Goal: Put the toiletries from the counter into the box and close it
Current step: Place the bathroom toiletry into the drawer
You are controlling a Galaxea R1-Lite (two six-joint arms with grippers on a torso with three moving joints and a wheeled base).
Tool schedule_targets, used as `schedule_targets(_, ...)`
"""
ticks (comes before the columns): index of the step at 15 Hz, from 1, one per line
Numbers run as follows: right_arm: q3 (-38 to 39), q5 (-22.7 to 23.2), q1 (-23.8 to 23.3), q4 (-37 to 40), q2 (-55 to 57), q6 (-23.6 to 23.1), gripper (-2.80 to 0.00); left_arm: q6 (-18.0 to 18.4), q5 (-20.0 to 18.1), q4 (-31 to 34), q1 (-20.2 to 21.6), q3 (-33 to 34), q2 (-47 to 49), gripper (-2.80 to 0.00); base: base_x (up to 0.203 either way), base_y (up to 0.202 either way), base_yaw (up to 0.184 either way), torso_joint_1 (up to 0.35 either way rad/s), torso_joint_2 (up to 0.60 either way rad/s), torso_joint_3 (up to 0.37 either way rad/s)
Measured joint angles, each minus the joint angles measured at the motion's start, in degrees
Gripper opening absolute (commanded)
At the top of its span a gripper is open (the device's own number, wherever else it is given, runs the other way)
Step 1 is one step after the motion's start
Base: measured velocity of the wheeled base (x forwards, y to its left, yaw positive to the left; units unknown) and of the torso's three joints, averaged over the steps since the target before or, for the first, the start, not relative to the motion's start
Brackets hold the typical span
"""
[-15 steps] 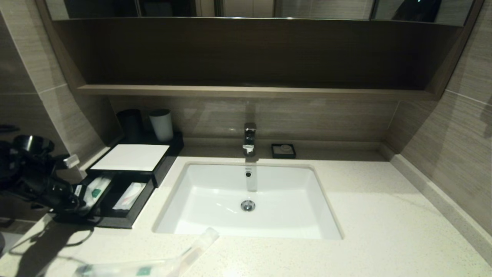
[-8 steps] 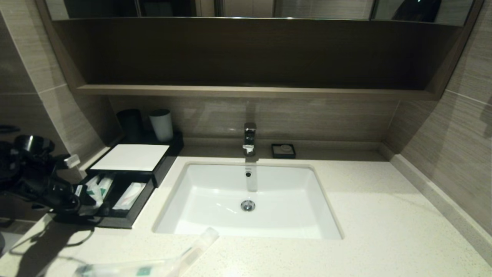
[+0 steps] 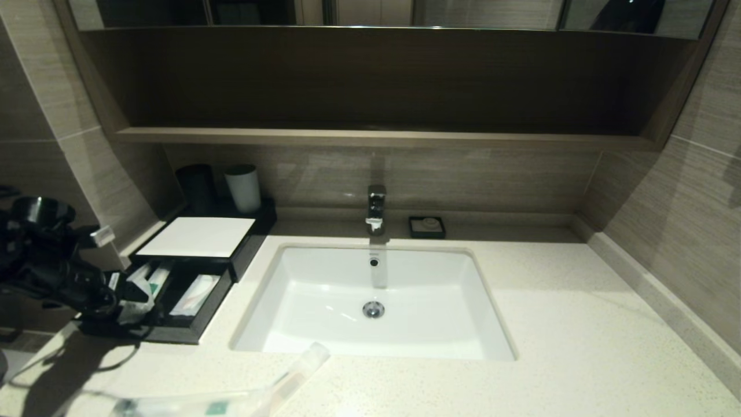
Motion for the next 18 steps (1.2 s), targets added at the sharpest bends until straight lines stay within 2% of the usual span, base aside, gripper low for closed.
schedule_targets(2, 0.0, 0.0, 0.0, 0.0, 0.0, 0.0, -2.8, 0.0, -0.5, -2.2, 0.0, 0.2, -0.7, 0.0, 0.0, 0.0, 0.0, 0.0, 0.0, 0.0)
schedule_targets(5, 0.0, 0.0, 0.0, 0.0, 0.0, 0.0, -2.8, 0.0, -3.1, -4.8, -0.1, 0.6, -2.5, 0.0, 0.0, 0.0, 0.0, 0.0, 0.0, 0.0)
schedule_targets(6, 0.0, 0.0, 0.0, 0.0, 0.0, 0.0, -2.8, 0.3, -3.3, -4.9, -0.2, 0.8, -3.0, -0.77, 0.0, 0.0, 0.0, 0.0, 0.0, 0.0)
schedule_targets(7, 0.0, 0.0, 0.0, 0.0, 0.0, 0.0, -2.8, 0.5, -3.3, -4.9, -0.3, 1.2, -3.4, -2.8, 0.0, 0.0, 0.0, 0.0, 0.0, 0.0)
schedule_targets(18, 0.0, 0.0, 0.0, 0.0, 0.0, 0.0, -2.8, 2.0, -3.4, -4.6, -2.6, 4.5, -5.1, -2.8, 0.0, 0.0, 0.0, 0.0, 0.0, 0.0)
